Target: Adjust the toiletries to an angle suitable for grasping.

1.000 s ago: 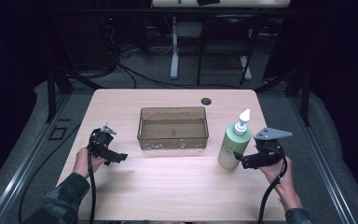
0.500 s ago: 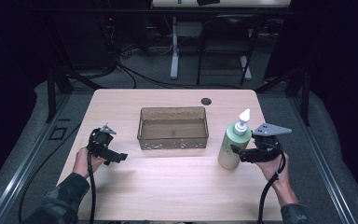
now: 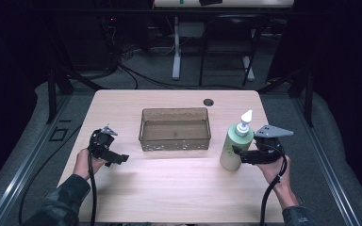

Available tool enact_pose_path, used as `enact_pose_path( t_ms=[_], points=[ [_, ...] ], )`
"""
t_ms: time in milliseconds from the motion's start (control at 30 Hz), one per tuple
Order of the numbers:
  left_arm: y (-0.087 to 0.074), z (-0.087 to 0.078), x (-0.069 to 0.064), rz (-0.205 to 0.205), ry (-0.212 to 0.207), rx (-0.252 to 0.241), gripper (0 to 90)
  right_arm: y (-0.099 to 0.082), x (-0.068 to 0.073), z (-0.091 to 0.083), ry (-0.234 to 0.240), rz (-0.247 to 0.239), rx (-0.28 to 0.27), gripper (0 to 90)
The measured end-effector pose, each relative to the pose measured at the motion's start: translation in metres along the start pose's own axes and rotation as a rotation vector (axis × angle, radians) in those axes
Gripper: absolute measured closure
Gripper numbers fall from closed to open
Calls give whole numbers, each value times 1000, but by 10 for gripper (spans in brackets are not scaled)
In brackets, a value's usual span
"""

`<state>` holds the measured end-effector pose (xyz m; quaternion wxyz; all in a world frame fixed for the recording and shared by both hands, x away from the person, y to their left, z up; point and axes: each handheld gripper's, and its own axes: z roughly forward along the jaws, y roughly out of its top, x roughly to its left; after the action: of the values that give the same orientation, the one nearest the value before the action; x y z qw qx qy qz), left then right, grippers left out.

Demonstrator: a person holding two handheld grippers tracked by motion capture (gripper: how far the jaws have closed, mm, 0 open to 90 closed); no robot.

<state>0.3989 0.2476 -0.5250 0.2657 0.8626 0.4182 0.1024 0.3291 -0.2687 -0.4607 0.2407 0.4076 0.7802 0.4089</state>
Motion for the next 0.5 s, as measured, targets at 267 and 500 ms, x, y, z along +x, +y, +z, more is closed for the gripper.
enact_pose_path(
  t_ms=[267, 500],
  points=[
    [0, 0, -1, 0, 2, 4, 0, 1, 5, 1, -10, 9, 0, 139],
    [0, 0, 0, -1, 0, 1, 0, 1, 10, 1, -17, 12, 4, 139]
  ],
)
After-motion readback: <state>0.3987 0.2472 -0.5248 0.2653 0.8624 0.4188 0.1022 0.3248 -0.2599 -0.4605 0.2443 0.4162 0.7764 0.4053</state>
